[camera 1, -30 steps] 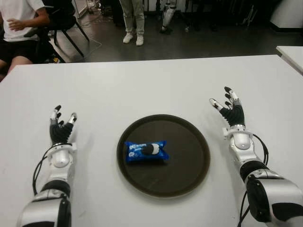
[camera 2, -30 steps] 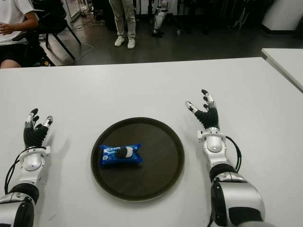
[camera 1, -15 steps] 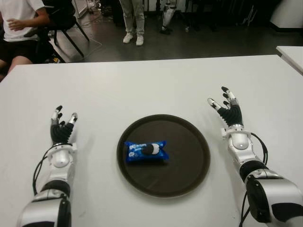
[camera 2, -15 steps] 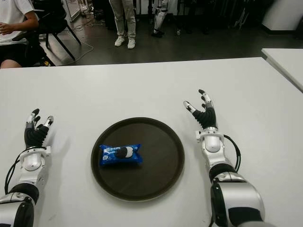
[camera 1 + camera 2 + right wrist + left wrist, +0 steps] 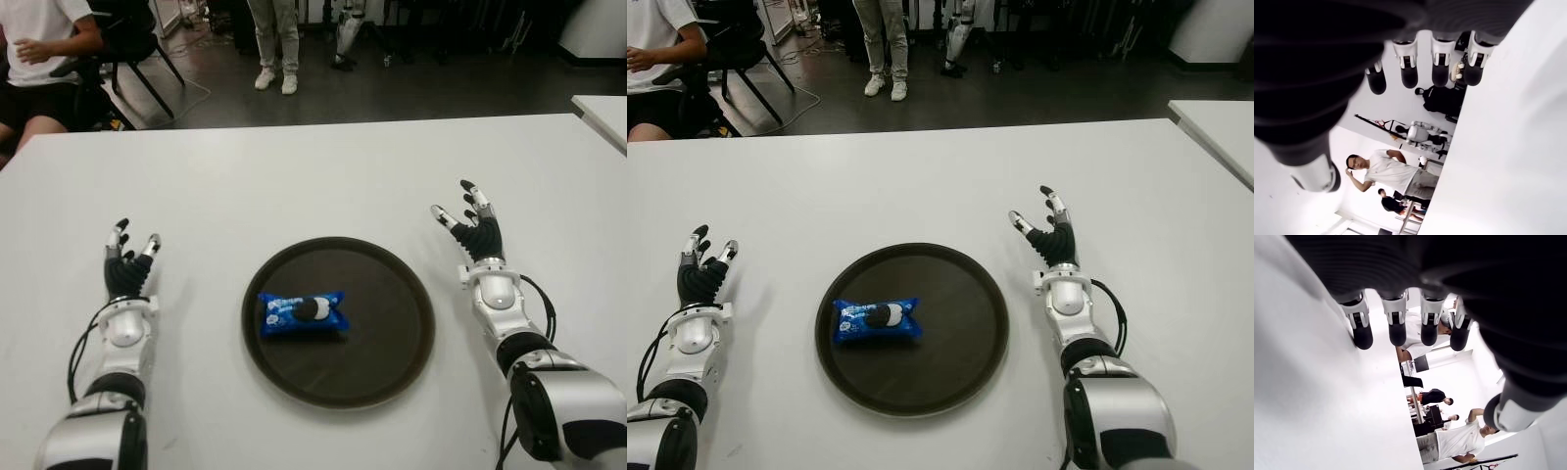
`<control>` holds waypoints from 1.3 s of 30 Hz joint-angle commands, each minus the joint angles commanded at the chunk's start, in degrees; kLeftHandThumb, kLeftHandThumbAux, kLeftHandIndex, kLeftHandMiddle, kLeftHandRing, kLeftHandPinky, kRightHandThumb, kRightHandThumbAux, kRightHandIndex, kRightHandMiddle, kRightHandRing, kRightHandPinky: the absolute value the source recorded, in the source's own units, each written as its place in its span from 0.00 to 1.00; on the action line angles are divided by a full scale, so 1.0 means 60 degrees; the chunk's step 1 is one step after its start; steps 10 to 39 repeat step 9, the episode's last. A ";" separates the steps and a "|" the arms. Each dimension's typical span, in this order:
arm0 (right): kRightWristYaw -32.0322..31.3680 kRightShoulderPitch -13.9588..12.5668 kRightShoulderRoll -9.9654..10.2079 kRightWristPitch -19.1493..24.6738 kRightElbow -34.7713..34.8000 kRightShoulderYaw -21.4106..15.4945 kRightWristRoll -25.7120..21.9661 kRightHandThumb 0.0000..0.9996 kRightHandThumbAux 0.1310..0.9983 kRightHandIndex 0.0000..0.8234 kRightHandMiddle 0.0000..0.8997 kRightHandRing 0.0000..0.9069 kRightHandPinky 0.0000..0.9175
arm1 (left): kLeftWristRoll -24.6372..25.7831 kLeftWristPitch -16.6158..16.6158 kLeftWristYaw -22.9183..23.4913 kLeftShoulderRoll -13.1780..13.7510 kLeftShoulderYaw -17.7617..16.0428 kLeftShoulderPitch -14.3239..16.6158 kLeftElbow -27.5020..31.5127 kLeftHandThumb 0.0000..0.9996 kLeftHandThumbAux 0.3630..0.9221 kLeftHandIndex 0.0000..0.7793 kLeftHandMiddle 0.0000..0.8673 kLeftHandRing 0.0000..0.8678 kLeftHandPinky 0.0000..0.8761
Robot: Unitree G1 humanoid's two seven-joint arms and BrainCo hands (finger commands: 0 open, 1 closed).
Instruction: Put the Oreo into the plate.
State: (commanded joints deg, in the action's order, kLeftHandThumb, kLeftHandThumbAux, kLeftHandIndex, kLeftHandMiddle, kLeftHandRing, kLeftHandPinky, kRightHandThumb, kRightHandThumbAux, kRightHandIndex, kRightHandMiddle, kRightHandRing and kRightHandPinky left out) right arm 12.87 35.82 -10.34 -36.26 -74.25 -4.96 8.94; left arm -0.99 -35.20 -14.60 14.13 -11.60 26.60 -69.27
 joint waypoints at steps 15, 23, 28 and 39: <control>0.0114 -0.0019 -0.0024 -0.0034 0.0006 0.0119 0.0057 0.31 0.53 0.00 0.00 0.00 0.00 | -0.0016 0.0039 -0.0068 -0.0029 -0.0007 -0.0009 -0.0001 0.27 0.42 0.02 0.04 0.00 0.00; 0.0114 -0.0019 -0.0024 -0.0034 0.0006 0.0119 0.0057 0.31 0.53 0.00 0.00 0.00 0.00 | -0.0016 0.0039 -0.0068 -0.0029 -0.0007 -0.0009 -0.0001 0.27 0.42 0.02 0.04 0.00 0.00; 0.0114 -0.0019 -0.0024 -0.0034 0.0006 0.0119 0.0057 0.31 0.53 0.00 0.00 0.00 0.00 | -0.0016 0.0039 -0.0068 -0.0029 -0.0007 -0.0009 -0.0001 0.27 0.42 0.02 0.04 0.00 0.00; 0.0114 -0.0019 -0.0024 -0.0034 0.0006 0.0119 0.0057 0.31 0.53 0.00 0.00 0.00 0.00 | -0.0016 0.0039 -0.0068 -0.0029 -0.0007 -0.0009 -0.0001 0.27 0.42 0.02 0.04 0.00 0.00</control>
